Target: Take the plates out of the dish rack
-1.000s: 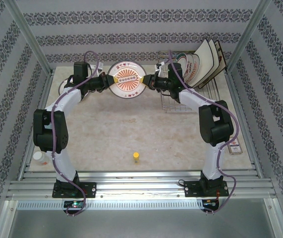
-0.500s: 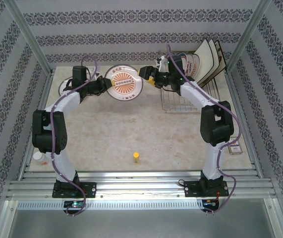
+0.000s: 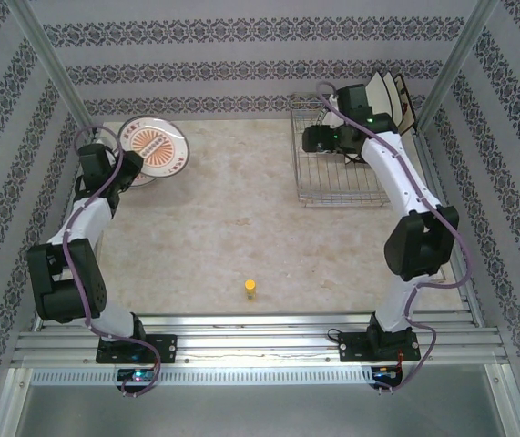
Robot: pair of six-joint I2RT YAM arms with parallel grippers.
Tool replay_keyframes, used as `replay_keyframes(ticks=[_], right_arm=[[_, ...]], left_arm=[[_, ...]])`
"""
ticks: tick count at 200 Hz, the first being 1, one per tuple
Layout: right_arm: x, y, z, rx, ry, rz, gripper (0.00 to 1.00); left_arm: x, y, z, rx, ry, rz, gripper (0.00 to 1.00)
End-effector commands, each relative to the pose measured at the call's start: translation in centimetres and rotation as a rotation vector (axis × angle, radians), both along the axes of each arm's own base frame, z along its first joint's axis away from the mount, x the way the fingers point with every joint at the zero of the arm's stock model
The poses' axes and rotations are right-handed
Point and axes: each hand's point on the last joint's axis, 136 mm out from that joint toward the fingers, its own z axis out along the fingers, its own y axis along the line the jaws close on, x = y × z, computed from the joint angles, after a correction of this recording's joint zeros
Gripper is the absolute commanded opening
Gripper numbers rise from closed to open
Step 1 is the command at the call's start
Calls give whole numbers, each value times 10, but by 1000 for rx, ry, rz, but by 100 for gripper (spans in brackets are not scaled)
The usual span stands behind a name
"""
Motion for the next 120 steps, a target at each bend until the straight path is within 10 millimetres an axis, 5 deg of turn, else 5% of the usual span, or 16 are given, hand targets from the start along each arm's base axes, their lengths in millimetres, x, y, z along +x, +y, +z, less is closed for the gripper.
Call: replay_keyframes(ticks=[1, 49, 120], right_arm=[[-28, -41, -2, -176, 62, -27, 98], [-37, -73, -10, -228, 122, -62, 98], [-36, -74, -15, -213, 131, -48, 98]], left_arm=[[14, 23, 16, -12, -91, 78, 0], [18, 53, -12, -34, -64, 183, 0], [25, 85, -45, -133, -79, 295, 0]])
